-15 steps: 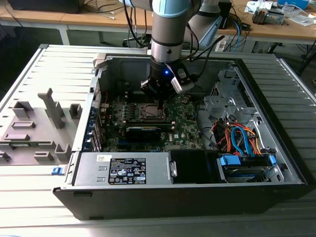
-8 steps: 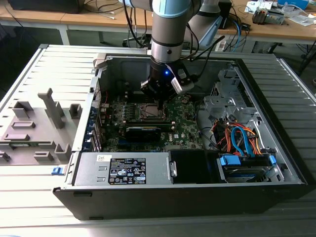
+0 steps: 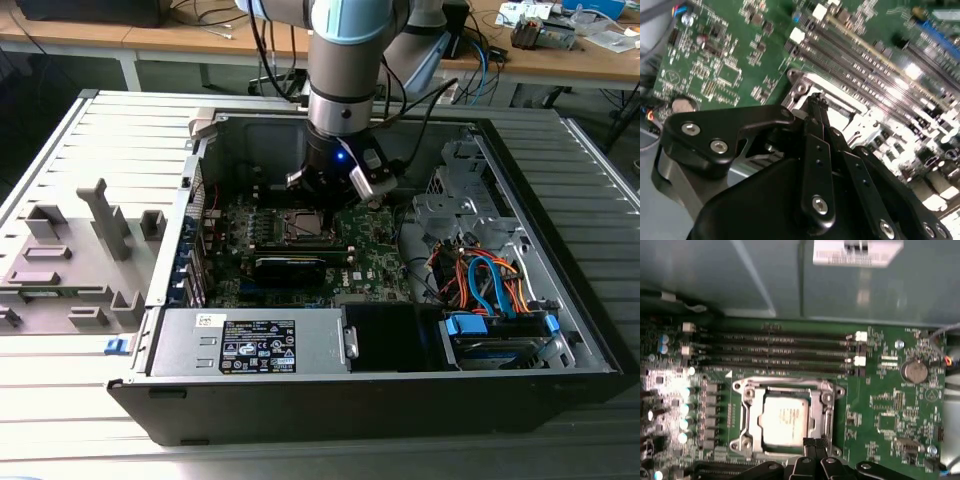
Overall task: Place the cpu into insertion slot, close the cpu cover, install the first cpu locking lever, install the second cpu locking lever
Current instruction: 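Install the second cpu locking lever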
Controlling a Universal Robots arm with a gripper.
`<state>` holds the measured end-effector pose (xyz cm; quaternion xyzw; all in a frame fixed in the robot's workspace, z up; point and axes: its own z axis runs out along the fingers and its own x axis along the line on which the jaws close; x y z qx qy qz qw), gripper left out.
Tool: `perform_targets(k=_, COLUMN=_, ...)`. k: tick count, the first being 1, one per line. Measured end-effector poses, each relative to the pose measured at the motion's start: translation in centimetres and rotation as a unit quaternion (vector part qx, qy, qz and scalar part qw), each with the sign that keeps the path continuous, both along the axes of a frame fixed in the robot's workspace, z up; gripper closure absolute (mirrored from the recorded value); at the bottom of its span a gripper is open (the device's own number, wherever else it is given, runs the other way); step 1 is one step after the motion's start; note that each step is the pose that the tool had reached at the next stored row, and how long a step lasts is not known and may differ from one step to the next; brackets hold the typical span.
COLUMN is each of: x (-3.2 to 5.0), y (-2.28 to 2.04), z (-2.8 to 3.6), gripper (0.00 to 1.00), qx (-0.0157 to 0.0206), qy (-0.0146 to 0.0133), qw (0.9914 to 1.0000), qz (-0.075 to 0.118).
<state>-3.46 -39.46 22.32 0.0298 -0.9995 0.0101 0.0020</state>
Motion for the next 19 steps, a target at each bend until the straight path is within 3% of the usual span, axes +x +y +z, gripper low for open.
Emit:
perform_targets(k=3, x=0.01, y=-0.78, z=0.00, gripper=0.89, qx=0.0089, qy=0.0000, qw=0.99996, qz=0.000)
perform_targets(k=6, x=0.00, y=-1.19, z=0.00, gripper=0.89, qx=0.0351, qy=0.0000, qw=0.99938, qz=0.000)
perform_targets(k=7, x=0.00, y=-1.42, z=0.00, gripper=0.89, qx=0.0559, qy=0.0000, qw=0.99844, qz=0.000)
perform_targets(k=8, x=0.00, y=-1.73, z=0.00, gripper=0.89, qx=0.0707, qy=0.0000, qw=0.99750, qz=0.000)
perform_targets(k=10, x=0.01, y=-2.15, z=0.00, gripper=0.89, qx=0.0834, qy=0.0000, qw=0.99651, qz=0.000)
perform_targets(k=12, x=0.00, y=-2.83, z=0.00, gripper=0.89, qx=0.0890, qy=0.0000, qw=0.99603, qz=0.000)
perform_targets(k=14, x=0.00, y=-3.76, z=0.00, gripper=0.89, qx=0.0904, qy=0.0000, qw=0.99590, qz=0.000)
perform_targets(k=16, x=0.00, y=-4.40, z=-0.01, gripper=0.89, qx=0.0922, qy=-0.0001, qw=0.99574, qz=0.000)
perform_targets(k=18, x=-0.02, y=-4.91, z=0.00, gripper=0.89, qx=0.0934, qy=0.0000, qw=0.99563, qz=0.000)
perform_targets(k=19, x=-0.08, y=-5.01, z=0.00, gripper=0.89, qx=0.0956, qy=0.0000, qw=0.99542, qz=0.000)
